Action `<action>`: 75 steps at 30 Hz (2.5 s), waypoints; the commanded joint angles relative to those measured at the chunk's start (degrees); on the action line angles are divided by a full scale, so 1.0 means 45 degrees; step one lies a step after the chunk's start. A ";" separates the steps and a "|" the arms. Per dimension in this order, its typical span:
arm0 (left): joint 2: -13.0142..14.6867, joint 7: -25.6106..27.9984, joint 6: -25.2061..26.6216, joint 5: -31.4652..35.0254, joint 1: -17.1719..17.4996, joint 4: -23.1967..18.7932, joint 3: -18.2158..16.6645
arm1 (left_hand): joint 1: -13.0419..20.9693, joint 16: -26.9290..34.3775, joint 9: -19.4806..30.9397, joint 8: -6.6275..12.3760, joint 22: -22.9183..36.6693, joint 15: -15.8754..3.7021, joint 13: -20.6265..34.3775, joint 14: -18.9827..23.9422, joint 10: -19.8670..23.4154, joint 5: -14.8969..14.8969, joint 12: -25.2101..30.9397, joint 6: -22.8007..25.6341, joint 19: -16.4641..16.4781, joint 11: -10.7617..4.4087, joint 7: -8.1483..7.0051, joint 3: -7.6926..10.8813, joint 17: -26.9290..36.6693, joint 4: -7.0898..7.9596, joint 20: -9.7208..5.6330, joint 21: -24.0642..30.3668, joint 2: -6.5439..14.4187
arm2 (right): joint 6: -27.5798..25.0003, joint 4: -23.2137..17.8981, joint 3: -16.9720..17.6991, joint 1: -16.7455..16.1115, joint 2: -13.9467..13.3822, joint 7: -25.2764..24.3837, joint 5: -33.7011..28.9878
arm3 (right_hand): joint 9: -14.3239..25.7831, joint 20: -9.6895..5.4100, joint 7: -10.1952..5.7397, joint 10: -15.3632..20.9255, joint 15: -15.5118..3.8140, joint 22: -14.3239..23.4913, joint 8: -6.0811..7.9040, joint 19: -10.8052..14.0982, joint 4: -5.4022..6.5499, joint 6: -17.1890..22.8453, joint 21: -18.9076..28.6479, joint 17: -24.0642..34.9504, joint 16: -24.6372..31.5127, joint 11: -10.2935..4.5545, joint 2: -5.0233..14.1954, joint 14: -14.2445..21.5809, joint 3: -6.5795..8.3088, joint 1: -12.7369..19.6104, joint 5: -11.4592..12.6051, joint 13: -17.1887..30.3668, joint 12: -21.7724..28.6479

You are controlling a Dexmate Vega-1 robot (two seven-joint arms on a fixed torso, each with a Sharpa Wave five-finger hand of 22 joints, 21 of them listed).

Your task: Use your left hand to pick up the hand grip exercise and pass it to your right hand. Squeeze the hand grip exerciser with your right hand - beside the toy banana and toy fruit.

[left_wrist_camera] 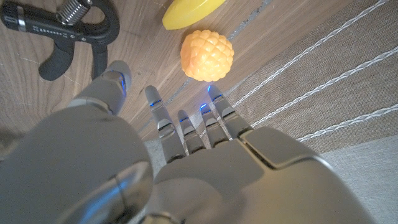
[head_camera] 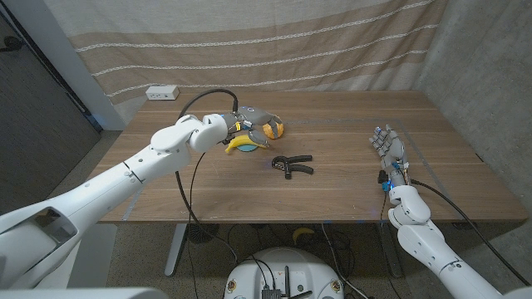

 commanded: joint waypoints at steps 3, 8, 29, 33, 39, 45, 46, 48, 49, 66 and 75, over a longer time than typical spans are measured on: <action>-0.0185 -0.0018 -0.0327 0.0221 -0.0234 0.0456 0.0383 | 0.0258 0.0036 0.0057 0.0085 0.0029 -0.1151 0.0066 0.0130 0.0210 -0.0065 0.0041 0.0057 0.0159 -0.0025 -0.0005 -0.0157 0.0032 0.0006 0.0020 -0.0053 0.0022 | -0.0003 0.0158 0.0026 0.0070 0.0003 0.0104 0.0117 | 0.0032 -0.0017 0.0014 0.0170 0.0001 0.0075 0.0005 0.0083 -0.0026 0.0103 -0.0050 0.0033 0.0085 0.0010 0.0057 0.0092 0.0095 0.0047 0.0039 0.0044 -0.0019; -0.0268 -0.0010 -0.0444 0.0119 -0.0243 0.0634 0.0465 | 0.0340 0.0034 0.0065 0.0138 0.0032 -0.1155 0.0066 0.0137 0.0292 -0.0069 0.0059 0.0160 0.0190 -0.0026 0.0011 -0.0244 0.0033 0.0018 0.0007 -0.0071 0.0031 | 0.0004 0.0203 0.0044 0.0073 0.0003 0.0148 0.0172 | 0.0033 -0.0023 0.0016 0.0169 0.0005 0.0076 -0.0003 0.0086 -0.0027 0.0106 -0.0054 0.0040 0.0079 -0.0013 0.0055 0.0085 0.0097 0.0040 0.0038 0.0046 -0.0026; -0.0716 0.1040 -0.0893 0.0137 -0.0350 0.1621 0.0818 | 0.0670 0.0109 0.0108 0.0329 0.0052 -0.1307 0.0069 0.0393 0.0736 -0.0090 0.0149 0.0533 0.0348 -0.0148 0.0197 -0.0589 0.0044 0.0097 -0.0007 -0.0130 0.0234 | -0.0053 0.0438 0.0040 0.0234 -0.0008 0.0311 0.0300 | 0.0037 -0.0017 0.0017 0.0187 0.0012 0.0078 -0.0037 0.0082 -0.0038 0.0133 -0.0085 0.0073 0.0058 -0.0009 0.0051 0.0091 0.0116 0.0012 0.0036 0.0054 -0.0058; -0.0821 0.1041 -0.0826 0.0190 -0.0416 0.1766 0.0922 | 0.0719 0.0110 0.0116 0.0351 0.0055 -0.1313 0.0071 0.0416 0.0772 -0.0093 0.0147 0.0568 0.0370 -0.0149 0.0228 -0.0644 0.0045 0.0103 -0.0015 -0.0139 0.0258 | -0.0049 0.0482 0.0048 0.0266 -0.0002 0.0326 0.0320 | 0.0038 -0.0020 0.0014 0.0184 0.0013 0.0078 -0.0041 0.0080 -0.0039 0.0138 -0.0090 0.0078 0.0057 0.0006 0.0051 0.0096 0.0118 0.0007 0.0035 0.0055 -0.0065; -0.0896 0.0954 -0.0768 0.0222 -0.0514 0.1914 0.1062 | 0.0743 0.0105 0.0102 0.0344 0.0058 -0.1307 0.0073 0.0420 0.0792 -0.0099 0.0137 0.0567 0.0388 -0.0140 0.0267 -0.0715 0.0048 0.0125 -0.0014 -0.0151 0.0286 | -0.0046 0.0527 0.0061 0.0294 -0.0014 0.0368 0.0347 | 0.0040 -0.0017 0.0027 0.0223 0.0024 0.0079 -0.0037 0.0086 -0.0042 0.0175 -0.0095 0.0087 0.0049 0.0025 0.0050 0.0095 0.0123 -0.0001 0.0034 0.0058 -0.0060; -0.1028 0.0887 -0.0767 0.0171 -0.0644 0.2147 0.1205 | 0.0766 0.0100 0.0086 0.0331 0.0062 -0.1316 0.0075 0.0424 0.0779 -0.0100 0.0116 0.0559 0.0402 -0.0116 0.0263 -0.0784 0.0052 0.0145 -0.0018 -0.0164 0.0320 | -0.0094 0.0584 0.0057 0.0362 -0.0032 0.0418 0.0383 | 0.0042 -0.0016 0.0026 0.0251 0.0017 0.0079 -0.0042 0.0093 -0.0045 0.0189 -0.0100 0.0095 0.0043 0.0026 0.0050 0.0095 0.0128 -0.0008 0.0034 0.0061 -0.0058; -0.1048 0.0917 -0.0767 0.0164 -0.0650 0.2192 0.1224 | 0.0771 0.0097 0.0084 0.0332 0.0063 -0.1321 0.0075 0.0418 0.0779 -0.0100 0.0113 0.0563 0.0401 -0.0126 0.0279 -0.0797 0.0052 0.0148 -0.0024 -0.0168 0.0326 | -0.0091 0.0600 0.0059 0.0372 -0.0029 0.0441 0.0402 | 0.0042 -0.0014 0.0031 0.0255 0.0020 0.0079 -0.0044 0.0089 -0.0046 0.0189 -0.0103 0.0097 0.0045 0.0048 0.0050 0.0105 0.0130 -0.0010 0.0034 0.0062 -0.0058; -0.1080 0.0903 -0.0775 0.0132 -0.0678 0.2257 0.1268 | 0.0783 0.0094 0.0077 0.0325 0.0064 -0.1309 0.0076 0.0417 0.0787 -0.0101 0.0109 0.0556 0.0402 -0.0121 0.0284 -0.0829 0.0053 0.0153 -0.0024 -0.0176 0.0338 | -0.0098 0.0622 0.0058 0.0393 -0.0030 0.0431 0.0392 | 0.0043 -0.0014 0.0030 0.0259 0.0041 0.0079 -0.0047 0.0094 -0.0046 0.0189 -0.0104 0.0100 0.0043 0.0029 0.0051 0.0105 0.0131 -0.0011 0.0034 0.0063 -0.0059; -0.1096 0.0914 -0.0794 0.0119 -0.0690 0.2287 0.1292 | 0.0788 0.0092 0.0075 0.0321 0.0065 -0.1297 0.0076 0.0413 0.0788 -0.0101 0.0107 0.0550 0.0398 -0.0113 0.0291 -0.0839 0.0054 0.0156 -0.0013 -0.0180 0.0343 | -0.0100 0.0638 0.0059 0.0405 -0.0033 0.0451 0.0403 | 0.0043 -0.0021 0.0028 0.0261 0.0023 0.0079 -0.0046 0.0094 -0.0047 0.0197 -0.0106 0.0102 0.0042 0.0029 0.0050 0.0106 0.0132 -0.0013 0.0034 0.0064 -0.0061; -0.1356 0.0985 -0.0793 0.0179 -0.0895 0.2711 0.1666 | 0.0939 0.0092 0.0042 0.0324 0.0070 -0.1320 0.0081 0.0461 0.0815 -0.0094 0.0078 0.0605 0.0404 -0.0153 0.0352 -0.0996 0.0054 0.0146 -0.0005 -0.0231 0.0415 | -0.0124 0.0866 0.0086 0.0562 -0.0041 0.0568 0.0500 | 0.0049 -0.0009 0.0039 0.0298 0.0022 0.0081 -0.0058 0.0088 -0.0058 0.0233 -0.0128 0.0124 0.0022 0.0038 0.0050 0.0108 0.0149 -0.0029 0.0032 0.0074 -0.0071; -0.1528 0.1007 -0.0888 0.0083 -0.1009 0.2984 0.1850 | 0.1034 0.0091 0.0042 0.0324 0.0073 -0.1318 0.0083 0.0482 0.0857 -0.0086 0.0075 0.0604 0.0430 -0.0165 0.0354 -0.1062 0.0055 0.0142 0.0005 -0.0247 0.0464 | -0.0207 0.0919 0.0117 0.0590 -0.0099 0.0617 0.0569 | 0.0052 -0.0009 0.0042 0.0311 0.0022 0.0081 -0.0073 0.0088 -0.0062 0.0234 -0.0141 0.0138 0.0012 0.0033 0.0048 0.0117 0.0157 -0.0044 0.0030 0.0081 -0.0081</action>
